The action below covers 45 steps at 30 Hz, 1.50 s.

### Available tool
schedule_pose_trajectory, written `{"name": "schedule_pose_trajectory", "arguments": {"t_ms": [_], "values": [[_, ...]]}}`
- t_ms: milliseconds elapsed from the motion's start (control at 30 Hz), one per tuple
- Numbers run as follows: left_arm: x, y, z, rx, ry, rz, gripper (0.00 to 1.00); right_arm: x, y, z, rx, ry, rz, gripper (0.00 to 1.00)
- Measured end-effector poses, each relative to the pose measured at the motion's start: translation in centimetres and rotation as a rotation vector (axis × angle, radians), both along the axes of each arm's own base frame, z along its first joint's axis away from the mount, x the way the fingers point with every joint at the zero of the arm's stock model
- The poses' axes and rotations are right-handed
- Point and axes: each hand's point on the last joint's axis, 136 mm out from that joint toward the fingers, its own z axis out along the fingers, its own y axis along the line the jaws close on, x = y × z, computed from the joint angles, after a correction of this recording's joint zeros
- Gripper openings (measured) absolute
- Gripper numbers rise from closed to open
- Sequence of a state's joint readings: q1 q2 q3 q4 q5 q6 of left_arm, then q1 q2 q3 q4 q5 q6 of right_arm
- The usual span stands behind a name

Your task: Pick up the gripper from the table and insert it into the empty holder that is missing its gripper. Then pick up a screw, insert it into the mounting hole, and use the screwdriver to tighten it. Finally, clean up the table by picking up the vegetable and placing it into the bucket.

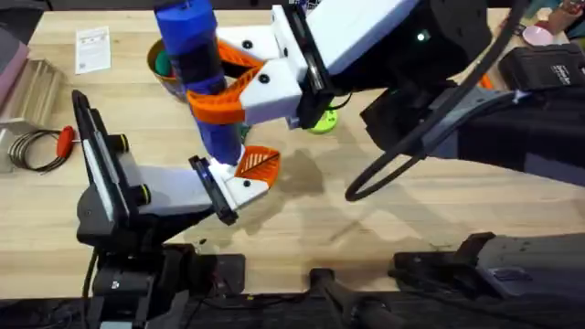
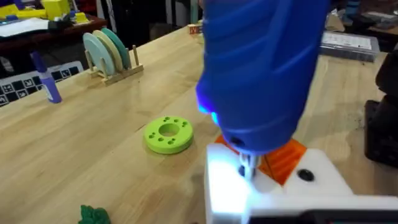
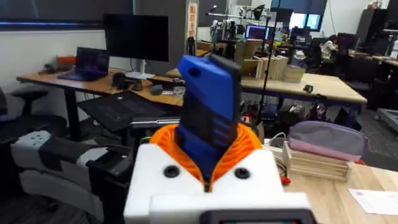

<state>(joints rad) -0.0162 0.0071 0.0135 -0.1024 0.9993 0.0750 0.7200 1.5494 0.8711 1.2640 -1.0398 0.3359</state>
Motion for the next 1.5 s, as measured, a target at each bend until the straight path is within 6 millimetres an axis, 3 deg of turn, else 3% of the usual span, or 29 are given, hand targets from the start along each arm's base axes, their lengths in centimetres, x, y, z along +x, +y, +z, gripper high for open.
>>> {"name": "schedule_pose_trajectory", "arguments": {"t_ms": [533, 900, 1500], "values": [[0.0, 0.0, 0.0, 0.0, 0.0, 0.0, 0.005, -1.5, -0.4, 1.6, 0.013, -0.089, 0.088, 0.024], [0.0, 0.0, 0.0, 0.0, 0.0, 0.0, 0.005, -1.4, 0.0, 0.1, -0.05, -0.057, 0.11, 0.024], [0.0, 0.0, 0.0, 0.0, 0.0, 0.0, 0.005, -1.7, -0.2, 0.8, -0.009, -0.116, 0.103, 0.024]]}}
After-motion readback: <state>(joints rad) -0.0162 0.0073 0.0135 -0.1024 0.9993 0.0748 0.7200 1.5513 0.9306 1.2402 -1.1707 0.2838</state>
